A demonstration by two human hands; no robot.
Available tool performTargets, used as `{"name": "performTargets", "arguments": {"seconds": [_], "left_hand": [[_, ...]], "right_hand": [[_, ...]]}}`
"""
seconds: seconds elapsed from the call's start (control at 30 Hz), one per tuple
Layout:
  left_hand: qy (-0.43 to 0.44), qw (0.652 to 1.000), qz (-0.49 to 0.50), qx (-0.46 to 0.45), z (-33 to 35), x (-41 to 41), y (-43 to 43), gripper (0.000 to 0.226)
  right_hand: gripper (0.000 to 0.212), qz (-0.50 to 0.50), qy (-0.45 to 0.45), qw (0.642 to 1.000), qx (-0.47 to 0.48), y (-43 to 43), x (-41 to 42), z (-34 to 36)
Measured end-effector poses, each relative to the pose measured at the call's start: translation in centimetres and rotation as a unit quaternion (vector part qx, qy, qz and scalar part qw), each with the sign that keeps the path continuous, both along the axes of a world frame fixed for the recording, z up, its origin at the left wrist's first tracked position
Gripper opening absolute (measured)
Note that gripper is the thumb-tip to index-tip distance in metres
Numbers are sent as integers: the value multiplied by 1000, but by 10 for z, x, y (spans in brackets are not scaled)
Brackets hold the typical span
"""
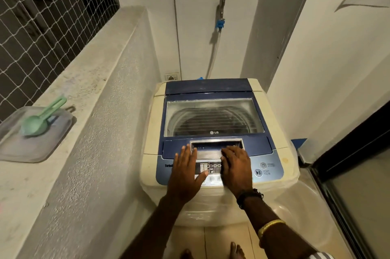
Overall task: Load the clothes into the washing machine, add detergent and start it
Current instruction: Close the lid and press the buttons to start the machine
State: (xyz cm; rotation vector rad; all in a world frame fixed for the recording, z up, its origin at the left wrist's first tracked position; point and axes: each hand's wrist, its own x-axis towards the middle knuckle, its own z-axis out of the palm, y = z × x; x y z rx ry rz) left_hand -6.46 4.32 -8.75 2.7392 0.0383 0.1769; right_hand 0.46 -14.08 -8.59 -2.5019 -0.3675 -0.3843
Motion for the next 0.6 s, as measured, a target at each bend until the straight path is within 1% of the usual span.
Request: {"name": "performTargets", "arguments": {"seconds": [0.17,0.3,0.4,0.6], "left_hand": [[29,999,5,27,-4,-15,3,102],[40,999,19,31,-2,-20,1,103],[41,998,33,16,-1,-20,-3,104],[73,995,66,5,2,-19,-12,110]], "right_hand": [[33,-36,-2,999,9,-2,-19,-4],[35,-58,-3,998,15,-10,-34,-5],[33,-82,-5,997,6,-24,-43,-8],[39,-142,11,988,-58,-58,-55,-3]]}}
